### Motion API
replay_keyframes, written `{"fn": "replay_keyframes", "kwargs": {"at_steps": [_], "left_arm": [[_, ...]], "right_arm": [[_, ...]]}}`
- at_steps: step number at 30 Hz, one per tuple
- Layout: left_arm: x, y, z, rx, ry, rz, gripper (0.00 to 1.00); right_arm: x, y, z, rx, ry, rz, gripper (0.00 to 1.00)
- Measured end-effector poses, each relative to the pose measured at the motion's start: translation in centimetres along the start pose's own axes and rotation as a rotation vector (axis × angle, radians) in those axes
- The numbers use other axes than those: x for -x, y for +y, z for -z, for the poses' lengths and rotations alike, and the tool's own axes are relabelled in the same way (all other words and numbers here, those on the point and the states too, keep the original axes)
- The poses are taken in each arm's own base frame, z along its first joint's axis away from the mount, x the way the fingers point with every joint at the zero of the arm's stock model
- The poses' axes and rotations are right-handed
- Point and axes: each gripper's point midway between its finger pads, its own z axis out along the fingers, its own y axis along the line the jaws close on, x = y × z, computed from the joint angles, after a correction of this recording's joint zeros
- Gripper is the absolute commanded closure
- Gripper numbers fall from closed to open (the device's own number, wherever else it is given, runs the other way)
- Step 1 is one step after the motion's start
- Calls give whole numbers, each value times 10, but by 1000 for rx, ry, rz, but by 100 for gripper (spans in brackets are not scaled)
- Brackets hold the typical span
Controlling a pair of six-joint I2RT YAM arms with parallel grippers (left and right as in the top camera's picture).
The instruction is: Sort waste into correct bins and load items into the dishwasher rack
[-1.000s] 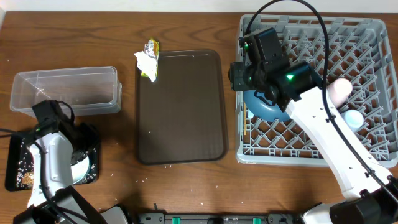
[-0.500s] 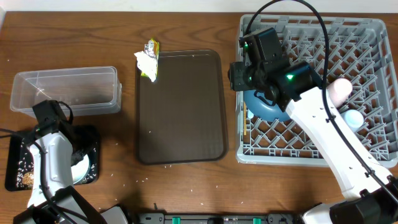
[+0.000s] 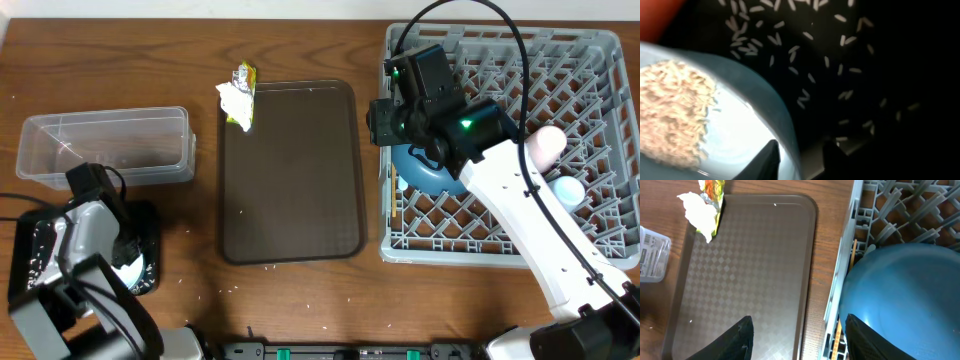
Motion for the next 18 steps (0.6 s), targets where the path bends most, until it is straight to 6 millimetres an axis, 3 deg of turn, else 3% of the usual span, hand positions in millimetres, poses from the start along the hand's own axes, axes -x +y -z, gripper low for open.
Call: {"fn": "replay_keyframes", "kwargs": {"at_steps": [2,11,14,18], "left_arm": [[-1,0,-4,5,11,5,94],[-7,1,5,0,28,5,94],[-4,0,23,-23,-6,9,94],[15,-16,60,-143,-129,17,94]], "right_arm": [[0,0,0,0,0,0,44],[0,0,0,0,1,0,44],[0,0,0,0,1,0,44],[0,0,0,0,1,0,44]]}}
